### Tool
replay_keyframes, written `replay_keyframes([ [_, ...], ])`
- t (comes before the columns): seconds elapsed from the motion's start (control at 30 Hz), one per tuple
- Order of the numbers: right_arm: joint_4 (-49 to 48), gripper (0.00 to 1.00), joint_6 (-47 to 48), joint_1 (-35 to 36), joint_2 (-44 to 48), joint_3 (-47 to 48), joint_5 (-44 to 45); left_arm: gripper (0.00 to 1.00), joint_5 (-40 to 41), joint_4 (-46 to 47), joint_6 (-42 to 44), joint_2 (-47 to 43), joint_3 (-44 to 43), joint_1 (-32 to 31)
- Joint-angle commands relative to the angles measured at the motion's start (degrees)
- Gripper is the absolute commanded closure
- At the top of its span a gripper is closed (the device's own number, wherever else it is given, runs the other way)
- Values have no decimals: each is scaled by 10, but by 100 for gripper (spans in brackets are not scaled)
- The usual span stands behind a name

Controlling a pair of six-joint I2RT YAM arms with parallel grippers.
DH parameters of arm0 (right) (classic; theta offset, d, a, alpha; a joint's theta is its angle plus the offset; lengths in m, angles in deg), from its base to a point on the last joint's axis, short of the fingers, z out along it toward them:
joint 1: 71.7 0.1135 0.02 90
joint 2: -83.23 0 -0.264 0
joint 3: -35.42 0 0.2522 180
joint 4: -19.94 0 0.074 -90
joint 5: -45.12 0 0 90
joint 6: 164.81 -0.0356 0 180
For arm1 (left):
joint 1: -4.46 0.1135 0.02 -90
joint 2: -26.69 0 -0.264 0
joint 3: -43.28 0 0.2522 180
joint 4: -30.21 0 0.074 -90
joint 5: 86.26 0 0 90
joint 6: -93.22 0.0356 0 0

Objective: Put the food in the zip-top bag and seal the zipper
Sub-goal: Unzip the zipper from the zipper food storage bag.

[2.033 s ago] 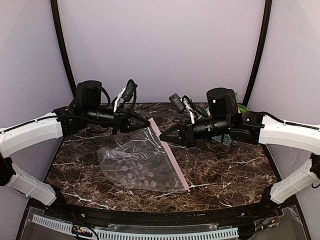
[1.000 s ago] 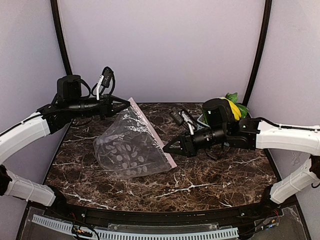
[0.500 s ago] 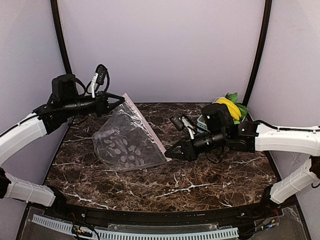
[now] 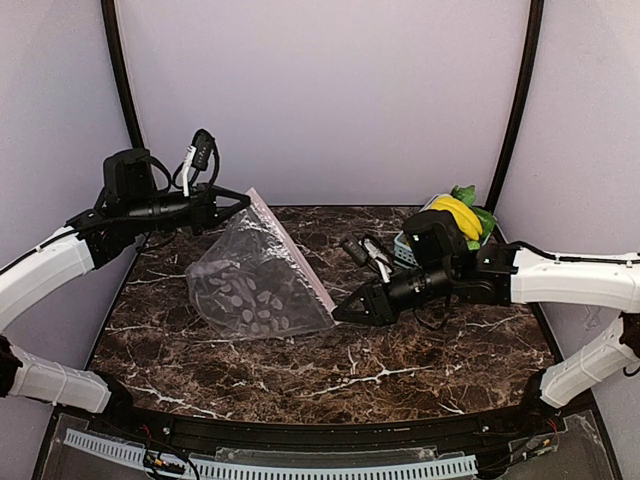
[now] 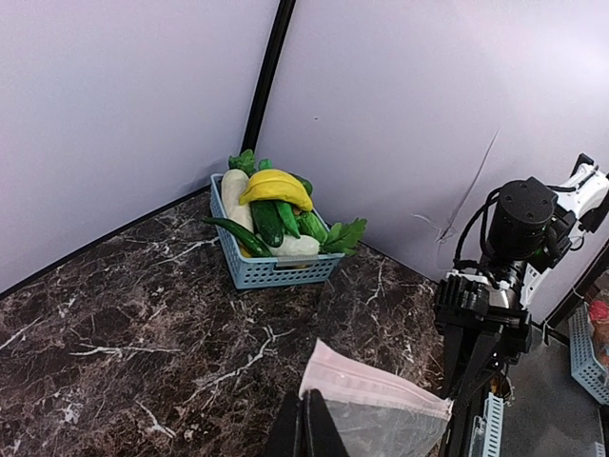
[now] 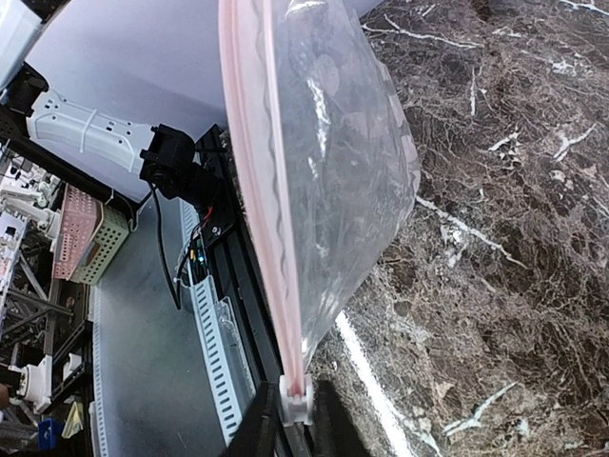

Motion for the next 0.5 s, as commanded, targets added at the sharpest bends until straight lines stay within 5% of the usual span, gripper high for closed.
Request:
replay_keyframes([
  [0.0, 27, 74, -11, 3, 23, -5, -1, 99, -76, 30, -5, 5, -4, -3],
  [0.17, 46, 40, -14, 3, 48, 9, 30, 99, -87, -18, 48, 12, -25, -40],
  [0.47, 48, 17, 4, 0, 102, 23, 122, 99, -155, -80, 88, 50, -51, -105],
])
